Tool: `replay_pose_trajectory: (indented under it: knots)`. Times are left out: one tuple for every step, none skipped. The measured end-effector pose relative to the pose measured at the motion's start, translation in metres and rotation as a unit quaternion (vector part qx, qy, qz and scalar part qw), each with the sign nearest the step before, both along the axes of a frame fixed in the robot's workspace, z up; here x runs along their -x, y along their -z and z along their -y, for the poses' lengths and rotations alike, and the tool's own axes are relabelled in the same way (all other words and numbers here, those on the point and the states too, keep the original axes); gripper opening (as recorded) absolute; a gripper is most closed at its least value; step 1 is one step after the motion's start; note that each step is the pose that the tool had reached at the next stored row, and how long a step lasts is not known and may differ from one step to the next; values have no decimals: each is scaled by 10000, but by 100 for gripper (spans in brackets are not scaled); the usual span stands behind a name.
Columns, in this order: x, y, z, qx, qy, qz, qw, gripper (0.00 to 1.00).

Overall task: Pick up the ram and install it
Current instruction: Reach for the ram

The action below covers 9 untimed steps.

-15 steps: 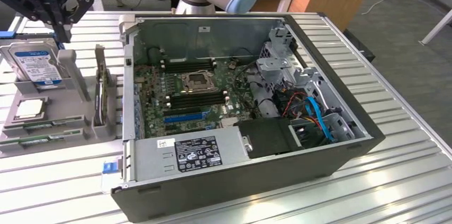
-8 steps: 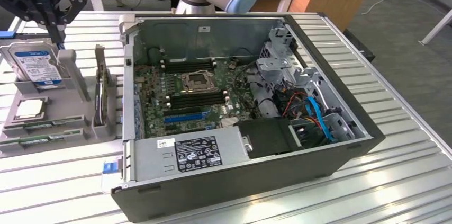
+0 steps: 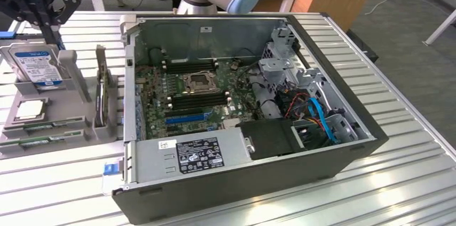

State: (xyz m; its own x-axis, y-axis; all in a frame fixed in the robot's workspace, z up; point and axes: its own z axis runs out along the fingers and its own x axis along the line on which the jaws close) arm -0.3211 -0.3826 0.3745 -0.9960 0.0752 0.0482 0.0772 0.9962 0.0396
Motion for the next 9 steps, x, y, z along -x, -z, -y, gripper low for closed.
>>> replay_pose_trajectory:
  knots:
    - [13,1,-1,0,0,-1,10000,10]
    - [24,2,-1,0,0,-2,10000,10]
    - [35,3,-1,0,0,-2,10000,10]
    - [46,4,-2,0,0,-2,10000,10]
    - [58,4,-3,0,0,-3,10000,10]
    - [69,6,-4,0,1,-3,10000,10]
    - [81,6,-4,0,0,-4,10000,10]
    - [92,7,-4,0,0,-5,10000,10]
    - [103,8,-5,0,0,-5,10000,10]
